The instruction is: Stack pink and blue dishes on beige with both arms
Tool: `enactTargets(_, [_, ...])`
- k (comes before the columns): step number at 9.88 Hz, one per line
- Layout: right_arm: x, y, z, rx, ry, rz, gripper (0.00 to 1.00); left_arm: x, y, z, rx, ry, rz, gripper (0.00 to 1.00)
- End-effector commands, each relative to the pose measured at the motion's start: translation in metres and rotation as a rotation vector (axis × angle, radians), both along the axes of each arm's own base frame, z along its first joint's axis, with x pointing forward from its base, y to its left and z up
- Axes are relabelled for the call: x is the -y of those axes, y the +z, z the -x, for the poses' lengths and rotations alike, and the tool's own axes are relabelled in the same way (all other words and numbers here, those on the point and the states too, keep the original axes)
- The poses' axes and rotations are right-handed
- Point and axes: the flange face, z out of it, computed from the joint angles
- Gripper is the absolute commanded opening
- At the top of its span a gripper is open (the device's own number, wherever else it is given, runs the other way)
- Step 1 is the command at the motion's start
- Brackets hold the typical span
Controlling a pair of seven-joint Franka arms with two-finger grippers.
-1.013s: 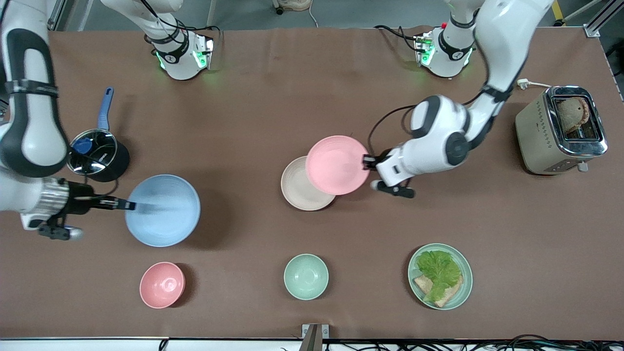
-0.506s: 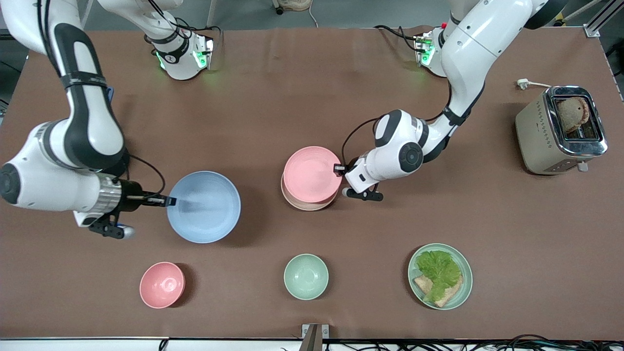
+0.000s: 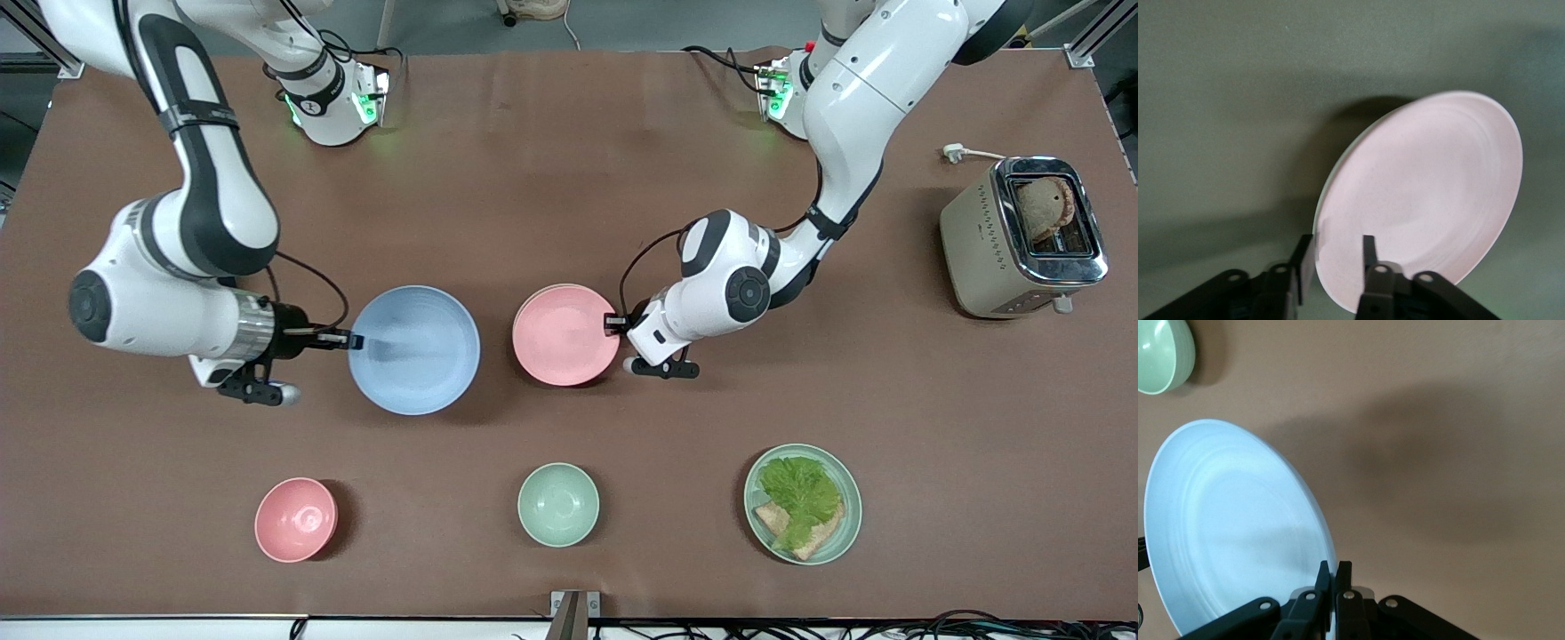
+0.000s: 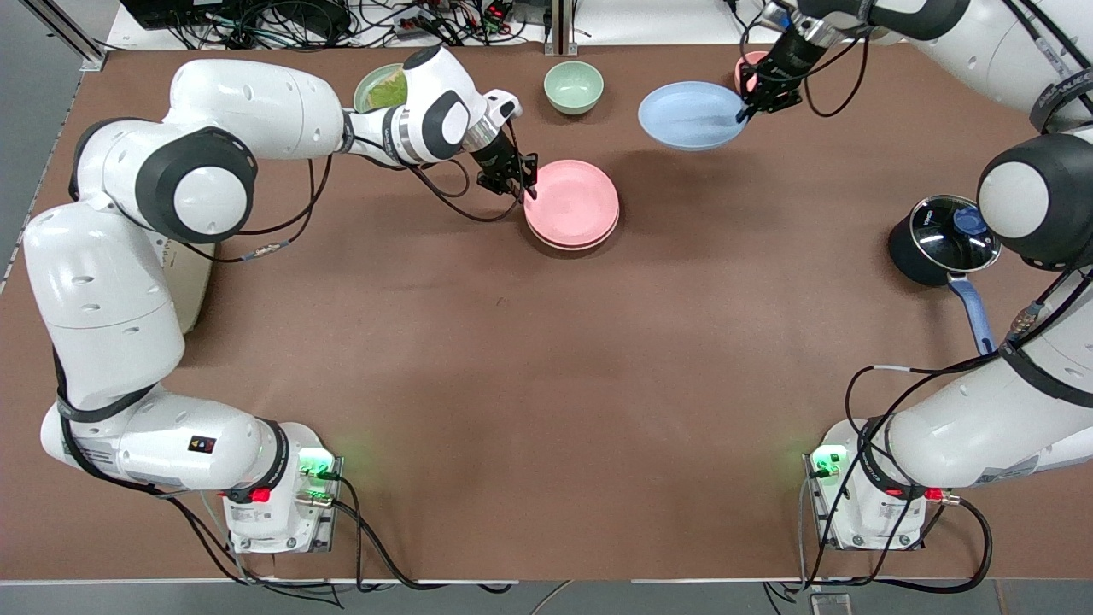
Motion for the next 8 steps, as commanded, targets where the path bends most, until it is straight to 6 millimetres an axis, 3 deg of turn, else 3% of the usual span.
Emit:
enactTargets(1, [-0.029,-0.008,0.039,0.015,-0.014,-0.014,0.02,-0.019,0.025,0.000,-0.002,-0.022,-0.042,1.00])
enactTargets(3, [-0.063,-0.033,0.062,0.051,-0.022,-0.021,0.02,-0.069,0.123,-0.010,-0.016,-0.042,-0.102,1.00])
enactTargets(4, [-0.085,-0.044,0.072,0.063,-0.034,-0.040,0.03,-0.124,0.170,-0.025,0.009,0.016,-0.159,1.00])
enactTargets(5, [-0.108,-0.043,0.080,0.082,-0.037,-0.069,0.03,-0.159,0.211,-0.026,0.030,0.008,-0.181,1.00])
enactTargets(6, [-0.135,-0.052,0.090,0.112,-0.030,-0.072,0.04,-0.206,0.250,-0.029,0.074,0.009,-0.191,1.00])
enactTargets(8, [-0.174,-0.090,0.106,0.158,-0.053,-0.042,0.04,-0.279,0.323,-0.021,0.213,-0.023,-0.222,1.00])
